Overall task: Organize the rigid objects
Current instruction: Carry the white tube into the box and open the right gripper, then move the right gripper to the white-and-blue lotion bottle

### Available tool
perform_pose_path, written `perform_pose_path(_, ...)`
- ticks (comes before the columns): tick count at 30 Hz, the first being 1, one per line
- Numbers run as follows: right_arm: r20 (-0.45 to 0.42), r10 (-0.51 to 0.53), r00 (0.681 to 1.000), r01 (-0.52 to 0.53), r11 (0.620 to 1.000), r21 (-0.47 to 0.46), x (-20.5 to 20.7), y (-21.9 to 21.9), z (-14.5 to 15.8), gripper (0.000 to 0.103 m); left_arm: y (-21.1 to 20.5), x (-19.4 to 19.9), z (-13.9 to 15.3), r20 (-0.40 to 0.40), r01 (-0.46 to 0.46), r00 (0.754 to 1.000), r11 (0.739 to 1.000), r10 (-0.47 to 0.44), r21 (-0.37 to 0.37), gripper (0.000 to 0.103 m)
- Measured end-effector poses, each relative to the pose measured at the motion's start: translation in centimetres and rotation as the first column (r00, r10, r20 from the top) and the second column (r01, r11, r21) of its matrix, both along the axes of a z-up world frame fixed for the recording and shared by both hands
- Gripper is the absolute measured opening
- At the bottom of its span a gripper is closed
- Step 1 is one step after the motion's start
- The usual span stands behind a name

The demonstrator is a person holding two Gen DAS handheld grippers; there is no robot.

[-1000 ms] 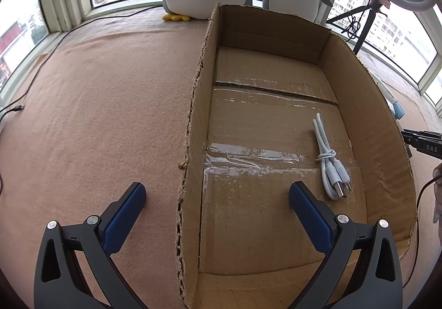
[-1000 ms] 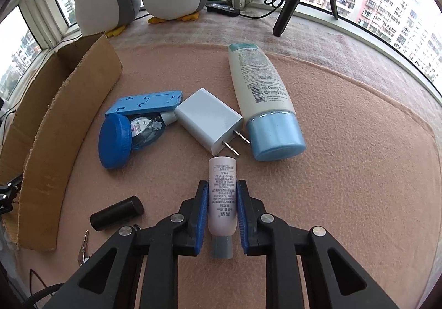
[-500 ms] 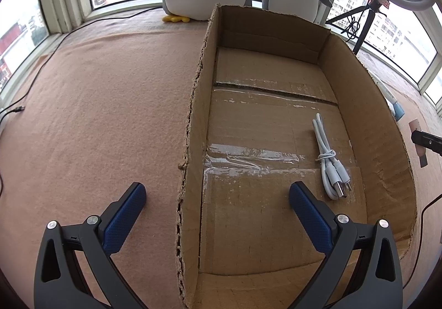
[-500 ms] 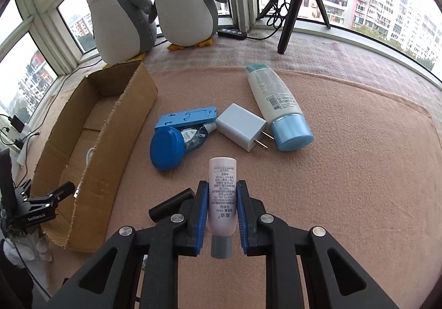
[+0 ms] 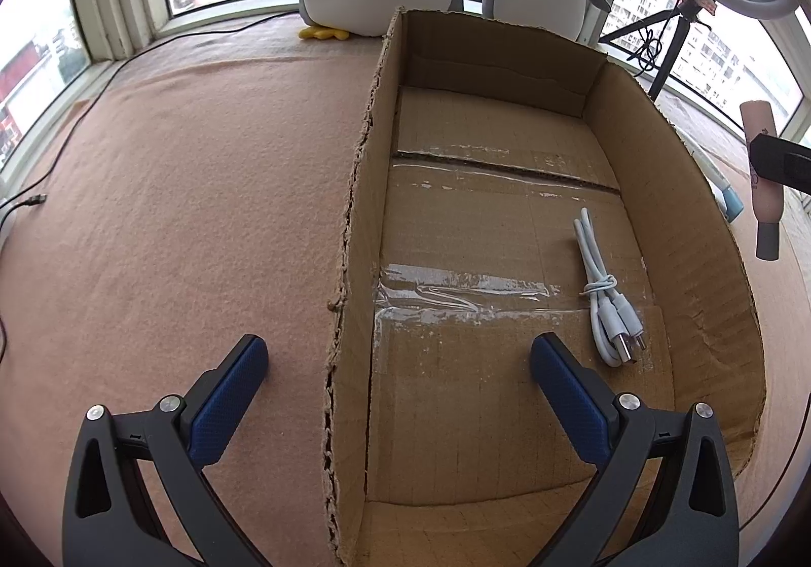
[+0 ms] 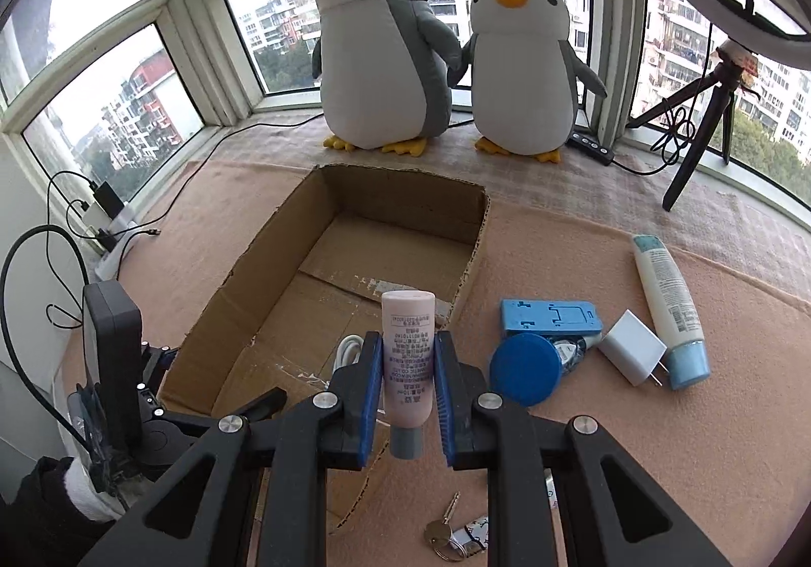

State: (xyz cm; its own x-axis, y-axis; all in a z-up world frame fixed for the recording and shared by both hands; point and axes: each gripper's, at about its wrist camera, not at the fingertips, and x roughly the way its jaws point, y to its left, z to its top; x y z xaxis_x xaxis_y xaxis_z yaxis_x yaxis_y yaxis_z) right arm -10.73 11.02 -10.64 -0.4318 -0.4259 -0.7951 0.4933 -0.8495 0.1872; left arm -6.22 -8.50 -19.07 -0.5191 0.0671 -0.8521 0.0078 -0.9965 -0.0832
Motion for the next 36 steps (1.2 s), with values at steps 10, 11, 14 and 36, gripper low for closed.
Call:
perform_pose_path(10,0.007,0.043,0.999,-0.044,0.999,0.018,-0.2,-2.8,-0.9,0.018,0.0,0.0,0.1,0.000,-0.001,1.000,1.000,0.001,-0.001,0.103)
perform_pose_path(11,0.007,0.044,0.999,-0.044,0.999,0.019,-0.2,-2.9,-0.9,0.018,0.0,0.0,0.1,0.000,-0.001,1.000,1.000,0.001,-0.001,0.103)
perform_pose_path(14,0.008,0.045,0.999,-0.045,0.999,0.024,-0.3,-3.2,-1.0,0.018,-0.1,0.0,0.1,-0.001,-0.001,1.000,1.000,0.001,-0.003,0.103)
perform_pose_path(36,-0.043,-0.002,0.999,0.001,1.000,-0.010,-0.2,-1.3,0.0,0.076,-0.1,-0.1,0.5,-0.006,-0.010,1.000,0.998,0.010,-0.054,0.103)
